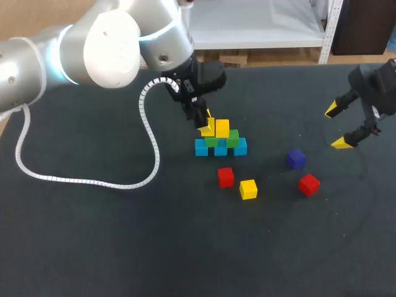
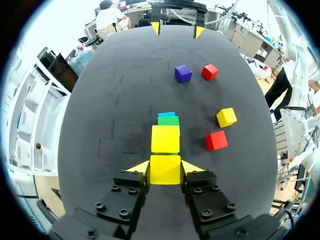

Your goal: Place the blue cubes, place green cubes on the blue cubes, place the yellow cubes on the green cubes, then place the red cubes on the yellow cubes, and place purple cube on the red cubes.

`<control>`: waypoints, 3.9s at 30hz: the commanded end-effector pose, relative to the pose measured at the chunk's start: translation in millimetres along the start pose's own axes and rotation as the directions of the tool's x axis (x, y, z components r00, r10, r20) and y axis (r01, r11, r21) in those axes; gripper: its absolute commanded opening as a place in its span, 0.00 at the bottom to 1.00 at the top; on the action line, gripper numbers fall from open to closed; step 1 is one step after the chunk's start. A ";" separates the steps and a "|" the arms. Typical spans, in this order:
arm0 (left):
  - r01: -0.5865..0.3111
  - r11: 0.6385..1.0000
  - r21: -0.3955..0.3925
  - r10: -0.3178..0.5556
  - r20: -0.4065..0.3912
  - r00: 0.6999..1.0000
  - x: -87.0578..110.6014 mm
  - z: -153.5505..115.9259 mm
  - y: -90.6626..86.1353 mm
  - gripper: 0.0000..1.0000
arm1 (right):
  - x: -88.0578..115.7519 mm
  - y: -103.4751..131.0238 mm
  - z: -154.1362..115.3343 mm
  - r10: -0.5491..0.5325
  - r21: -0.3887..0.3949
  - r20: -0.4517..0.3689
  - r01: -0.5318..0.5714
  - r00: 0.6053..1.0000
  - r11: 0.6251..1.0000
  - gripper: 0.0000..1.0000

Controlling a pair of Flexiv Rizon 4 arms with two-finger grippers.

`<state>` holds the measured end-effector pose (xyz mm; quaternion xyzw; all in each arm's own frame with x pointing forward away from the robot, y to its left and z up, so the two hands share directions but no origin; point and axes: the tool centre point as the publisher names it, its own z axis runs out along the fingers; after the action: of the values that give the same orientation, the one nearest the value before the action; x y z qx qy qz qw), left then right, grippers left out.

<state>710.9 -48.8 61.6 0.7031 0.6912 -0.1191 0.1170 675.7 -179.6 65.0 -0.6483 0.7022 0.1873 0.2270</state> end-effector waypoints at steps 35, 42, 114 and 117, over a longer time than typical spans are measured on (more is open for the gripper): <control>0.002 1.000 0.023 -0.003 0.004 1.000 -1.1 4.6 4.1 0.04 | 0.3 -0.1 0.1 -0.001 0.000 0.002 0.001 1.000 1.000 1.00; 0.003 1.000 0.026 -0.003 0.005 1.000 -1.0 5.0 4.6 0.30 | 0.3 -0.1 0.1 -0.001 0.000 0.002 0.001 1.000 1.000 1.00; -0.061 0.996 0.065 0.060 0.010 0.998 22.7 6.6 -1.5 0.00 | 0.3 -0.1 0.1 -0.001 0.000 0.002 0.001 1.000 1.000 1.00; -0.061 0.996 0.068 0.060 0.005 0.998 24.1 7.6 -1.3 0.00 | 0.3 -0.1 0.1 -0.001 0.000 0.002 0.001 1.000 1.000 1.00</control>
<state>706.5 -27.8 47.4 0.7262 0.6656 -0.1394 0.1013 675.7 -179.6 65.0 -0.6483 0.7022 0.1873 0.2270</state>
